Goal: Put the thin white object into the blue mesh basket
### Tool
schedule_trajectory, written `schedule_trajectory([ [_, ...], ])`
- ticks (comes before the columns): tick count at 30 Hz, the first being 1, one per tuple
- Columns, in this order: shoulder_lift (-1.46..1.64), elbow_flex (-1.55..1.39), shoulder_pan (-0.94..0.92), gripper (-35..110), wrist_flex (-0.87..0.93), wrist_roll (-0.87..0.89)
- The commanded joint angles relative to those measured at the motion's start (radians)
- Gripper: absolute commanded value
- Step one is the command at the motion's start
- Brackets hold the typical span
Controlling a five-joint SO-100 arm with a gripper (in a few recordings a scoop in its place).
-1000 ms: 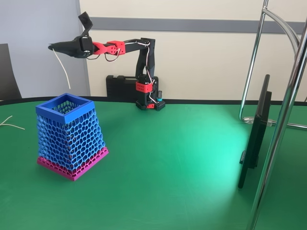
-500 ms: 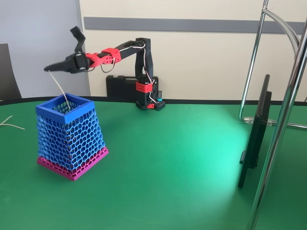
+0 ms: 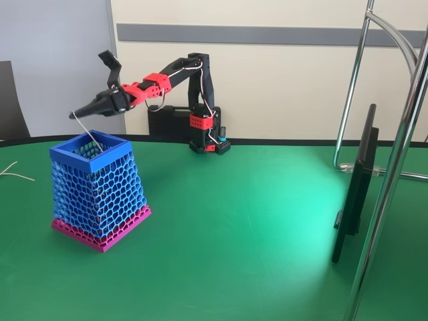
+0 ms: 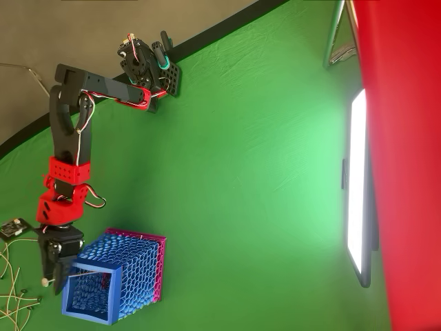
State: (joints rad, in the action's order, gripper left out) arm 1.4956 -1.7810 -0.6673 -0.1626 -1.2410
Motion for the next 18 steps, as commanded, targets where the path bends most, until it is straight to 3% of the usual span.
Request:
schedule_trajectory([
  [1,0.067,-0.032,0.026,22,0.002,-0.009],
  [18,0.206,-0.166,0.101,30,0.002,0.04],
])
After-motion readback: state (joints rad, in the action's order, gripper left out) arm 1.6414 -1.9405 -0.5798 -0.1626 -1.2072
